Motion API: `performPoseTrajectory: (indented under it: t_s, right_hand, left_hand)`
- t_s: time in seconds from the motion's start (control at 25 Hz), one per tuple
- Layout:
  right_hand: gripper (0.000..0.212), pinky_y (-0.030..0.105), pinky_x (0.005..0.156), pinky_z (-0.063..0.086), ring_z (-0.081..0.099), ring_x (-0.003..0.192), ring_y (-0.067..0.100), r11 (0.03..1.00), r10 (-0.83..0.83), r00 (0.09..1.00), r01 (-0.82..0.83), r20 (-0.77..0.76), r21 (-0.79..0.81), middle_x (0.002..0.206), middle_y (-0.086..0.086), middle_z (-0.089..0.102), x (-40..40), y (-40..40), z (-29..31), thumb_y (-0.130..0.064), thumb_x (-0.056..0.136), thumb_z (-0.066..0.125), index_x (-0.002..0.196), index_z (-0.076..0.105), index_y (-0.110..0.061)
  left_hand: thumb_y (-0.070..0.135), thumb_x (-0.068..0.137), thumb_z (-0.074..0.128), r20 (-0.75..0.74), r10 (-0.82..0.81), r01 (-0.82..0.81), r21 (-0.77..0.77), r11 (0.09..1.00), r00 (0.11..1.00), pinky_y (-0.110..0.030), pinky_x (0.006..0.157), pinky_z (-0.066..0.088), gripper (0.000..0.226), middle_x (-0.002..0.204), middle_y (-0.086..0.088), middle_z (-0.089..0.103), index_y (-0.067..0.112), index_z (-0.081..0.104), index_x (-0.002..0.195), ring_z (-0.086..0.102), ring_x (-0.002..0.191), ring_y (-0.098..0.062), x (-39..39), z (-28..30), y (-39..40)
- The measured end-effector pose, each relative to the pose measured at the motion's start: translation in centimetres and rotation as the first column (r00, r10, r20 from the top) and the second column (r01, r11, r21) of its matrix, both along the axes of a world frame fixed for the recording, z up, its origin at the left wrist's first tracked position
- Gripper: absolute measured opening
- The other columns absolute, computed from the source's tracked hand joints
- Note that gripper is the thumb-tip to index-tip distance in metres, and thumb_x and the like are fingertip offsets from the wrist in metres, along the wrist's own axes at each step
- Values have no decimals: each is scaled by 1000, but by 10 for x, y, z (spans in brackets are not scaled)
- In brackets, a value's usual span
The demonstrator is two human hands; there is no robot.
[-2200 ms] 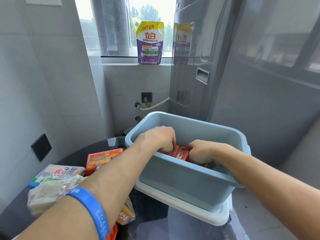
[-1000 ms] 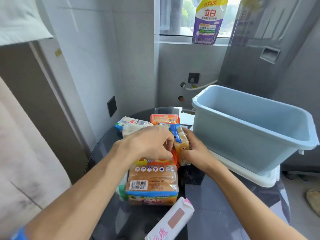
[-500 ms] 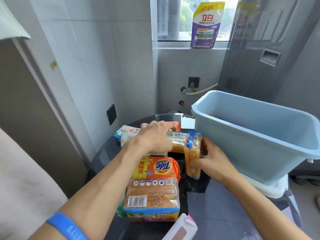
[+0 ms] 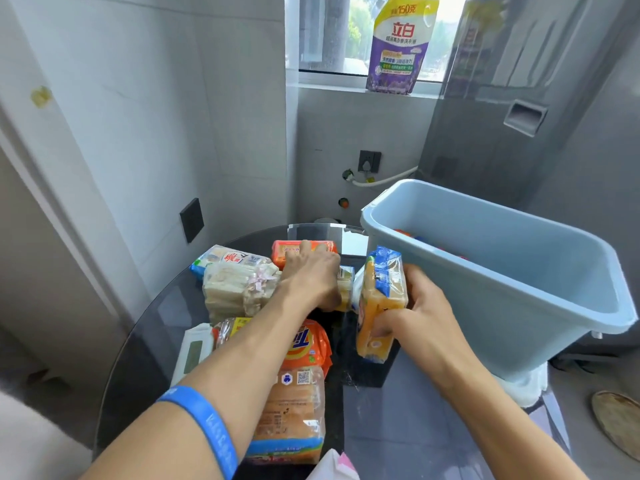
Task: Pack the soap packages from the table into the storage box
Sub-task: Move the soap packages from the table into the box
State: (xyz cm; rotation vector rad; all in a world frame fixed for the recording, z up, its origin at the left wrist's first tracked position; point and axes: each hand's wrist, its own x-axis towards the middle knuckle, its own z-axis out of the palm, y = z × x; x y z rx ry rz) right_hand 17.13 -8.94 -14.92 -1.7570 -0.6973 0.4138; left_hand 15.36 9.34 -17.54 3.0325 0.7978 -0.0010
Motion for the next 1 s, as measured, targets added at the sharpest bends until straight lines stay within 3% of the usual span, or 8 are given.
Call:
performPoseTrajectory:
  t_s: [0.08,0.16,0.28,0.44,0.64,0.72,0.84,1.0]
  right_hand:
    - [48,12,52,47,62,62,1,999,-3,1000,2,3,47,75,-12,72,0,-1,2,-6,48,61,90,63,-28]
    - [47,14,54,48,62,63,3,995,-2,1000,2,-6,95,75,-9,72,2,-2,2,-4,48,61,88,64,-28]
    - [51,21,59,53,66,70,12,983,59,995,-44,-77,177,79,-1,73,3,-3,2,-3,46,62,92,66,-25]
    - [48,19,66,54,70,81,14,945,180,980,-148,-87,291,88,0,75,-2,-8,11,-6,57,67,102,66,-25]
    - [41,21,77,54,71,93,14,844,220,975,-206,32,496,99,-2,75,-2,-29,52,-21,75,74,115,64,-17]
    - [43,25,75,55,72,92,19,808,152,988,-135,18,573,101,2,75,10,-47,76,-28,77,74,117,64,-14]
    - [39,32,65,59,75,82,26,823,31,997,17,-75,568,97,4,77,42,-84,110,-38,81,69,115,65,-19]
    - [50,46,71,62,75,80,26,967,-197,980,201,-42,156,99,2,77,95,-105,130,-38,91,64,137,44,-34]
  left_hand:
    - [28,64,73,82,39,-32,-94,995,996,-44,93,37,56,117,-3,52,25,58,118,41,115,-29,0,3,4]
    - [37,56,72,218,209,-111,-391,914,953,-43,97,43,59,111,2,57,32,58,113,45,115,-26,-3,13,12]
    - [26,47,73,365,462,45,-821,569,809,-45,88,56,54,98,4,70,31,65,99,63,102,-23,-12,31,22]
    - [1,57,63,418,624,350,-906,237,660,-44,76,55,32,81,-6,68,15,68,85,63,86,-30,-32,49,20]
    - [4,61,58,526,509,615,-788,-10,681,-36,69,52,44,88,-15,57,9,56,105,57,77,-25,-50,117,12]
    - [9,67,74,627,347,681,-730,-48,697,-39,72,58,38,95,-13,70,12,68,104,69,85,-25,-48,147,-6]
    - [25,70,82,683,144,689,-725,13,716,-34,70,59,26,93,-6,77,18,78,94,74,83,-20,-14,178,-40]
    - [43,86,66,462,13,448,-866,222,887,-35,73,56,31,95,-6,77,16,77,95,73,83,-20,62,174,-84]
